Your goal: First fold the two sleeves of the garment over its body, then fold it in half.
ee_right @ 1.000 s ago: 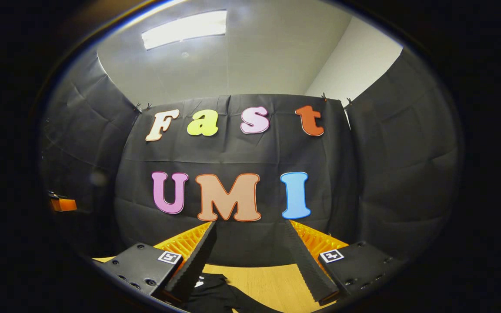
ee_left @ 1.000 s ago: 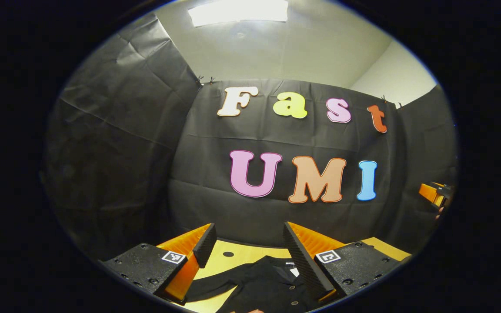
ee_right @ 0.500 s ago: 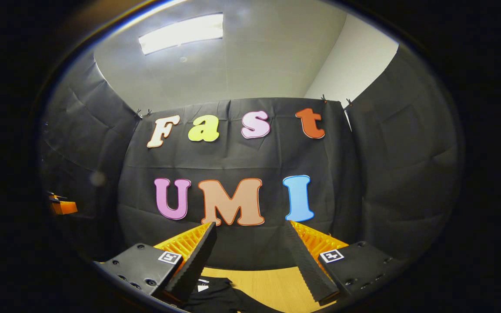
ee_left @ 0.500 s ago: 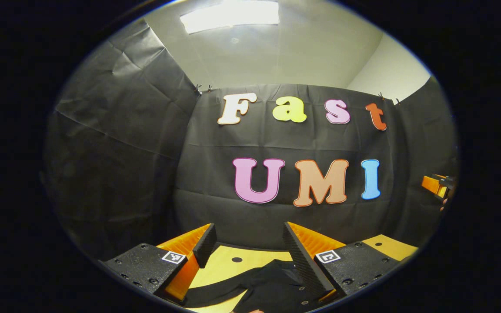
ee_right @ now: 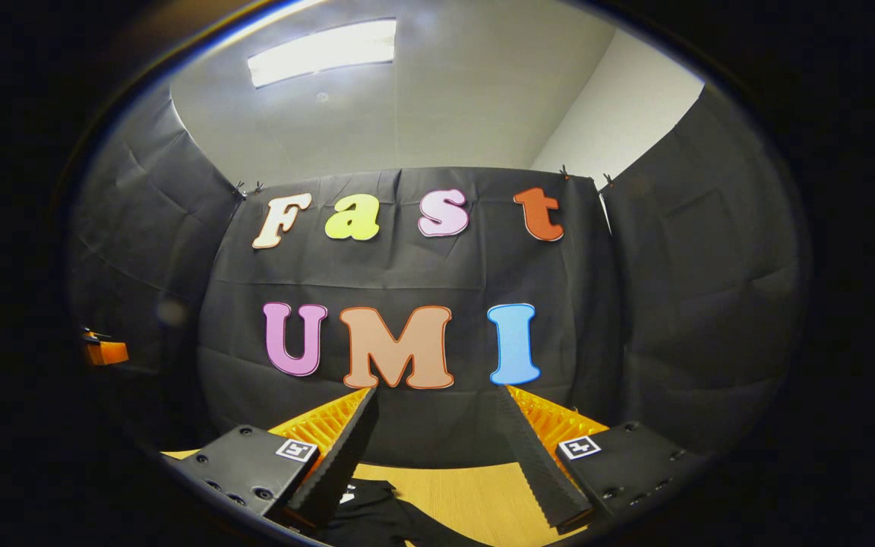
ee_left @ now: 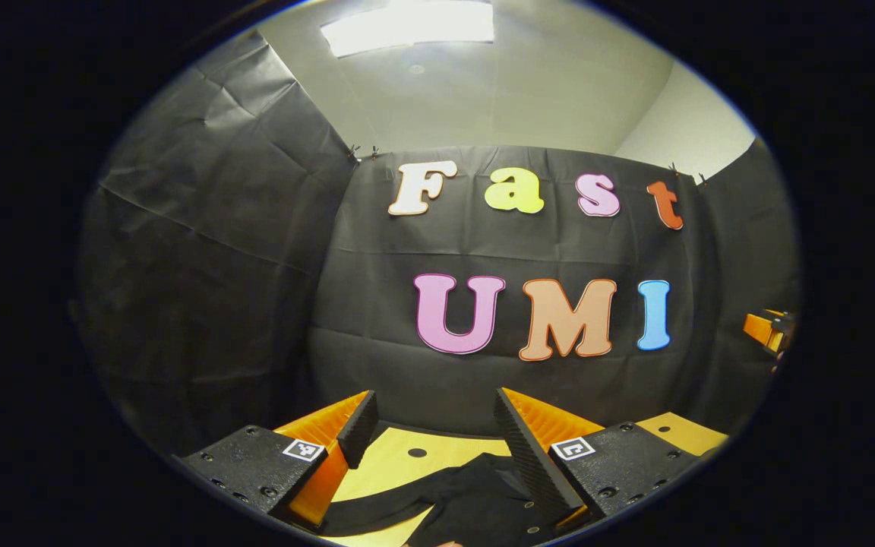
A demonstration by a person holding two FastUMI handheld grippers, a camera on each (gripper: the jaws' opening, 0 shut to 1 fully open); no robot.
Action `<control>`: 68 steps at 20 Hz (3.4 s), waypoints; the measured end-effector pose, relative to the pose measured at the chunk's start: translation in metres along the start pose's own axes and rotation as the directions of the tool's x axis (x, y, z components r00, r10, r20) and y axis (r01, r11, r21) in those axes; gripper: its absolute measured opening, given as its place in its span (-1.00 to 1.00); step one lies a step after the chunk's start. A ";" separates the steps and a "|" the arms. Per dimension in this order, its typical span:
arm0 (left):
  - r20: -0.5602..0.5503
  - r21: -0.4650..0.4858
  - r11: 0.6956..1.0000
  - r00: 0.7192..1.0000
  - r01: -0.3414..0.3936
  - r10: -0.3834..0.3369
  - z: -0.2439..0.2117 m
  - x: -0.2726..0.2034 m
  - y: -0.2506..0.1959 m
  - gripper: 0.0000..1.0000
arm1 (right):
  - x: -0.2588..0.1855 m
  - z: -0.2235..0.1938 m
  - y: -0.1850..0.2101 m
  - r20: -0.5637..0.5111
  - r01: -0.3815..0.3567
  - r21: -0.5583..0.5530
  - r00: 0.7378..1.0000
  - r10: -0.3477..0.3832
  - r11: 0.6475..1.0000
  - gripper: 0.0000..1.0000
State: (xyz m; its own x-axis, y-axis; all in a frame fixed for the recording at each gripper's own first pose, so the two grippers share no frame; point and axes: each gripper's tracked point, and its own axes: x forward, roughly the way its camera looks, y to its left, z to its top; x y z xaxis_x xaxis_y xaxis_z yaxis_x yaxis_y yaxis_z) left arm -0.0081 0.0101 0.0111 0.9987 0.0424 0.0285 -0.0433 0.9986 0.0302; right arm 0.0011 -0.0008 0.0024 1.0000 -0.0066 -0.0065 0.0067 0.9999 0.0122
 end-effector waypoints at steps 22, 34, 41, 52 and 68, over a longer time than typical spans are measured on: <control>0.034 0.052 0.999 0.999 -0.016 0.014 0.001 -0.003 0.008 0.86 | -0.024 -0.009 0.003 0.014 0.015 -0.116 1.000 -0.014 0.993 0.99; 0.046 0.031 0.999 0.999 0.024 -0.026 0.007 -0.008 -0.013 0.84 | -0.046 -0.160 -0.080 -0.376 -0.004 -0.168 0.924 -0.061 0.986 0.96; 0.025 0.048 0.999 0.999 0.022 -0.023 0.004 -0.010 -0.026 0.84 | -0.085 -0.265 -0.153 -0.605 0.024 -0.210 0.782 -0.149 0.977 0.97; 0.002 0.088 0.996 1.000 0.003 -0.003 -0.001 -0.016 -0.066 0.86 | -0.134 -0.390 -0.195 -0.852 -0.058 -0.174 0.509 -0.121 0.983 0.99; -0.004 0.113 0.989 0.996 -0.093 0.094 -0.013 -0.024 -0.083 0.84 | -0.168 -0.446 -0.188 -0.959 -0.130 0.000 0.281 0.037 0.992 0.45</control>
State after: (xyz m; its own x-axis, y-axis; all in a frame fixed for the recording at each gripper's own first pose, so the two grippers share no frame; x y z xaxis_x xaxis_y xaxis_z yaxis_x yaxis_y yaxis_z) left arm -0.0282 -0.0737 -0.0052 0.9902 0.1367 0.0275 -0.1392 0.9803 0.1400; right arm -0.1713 -0.1825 -0.4451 0.2746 0.0465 -0.9604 -0.1229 0.9923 0.0129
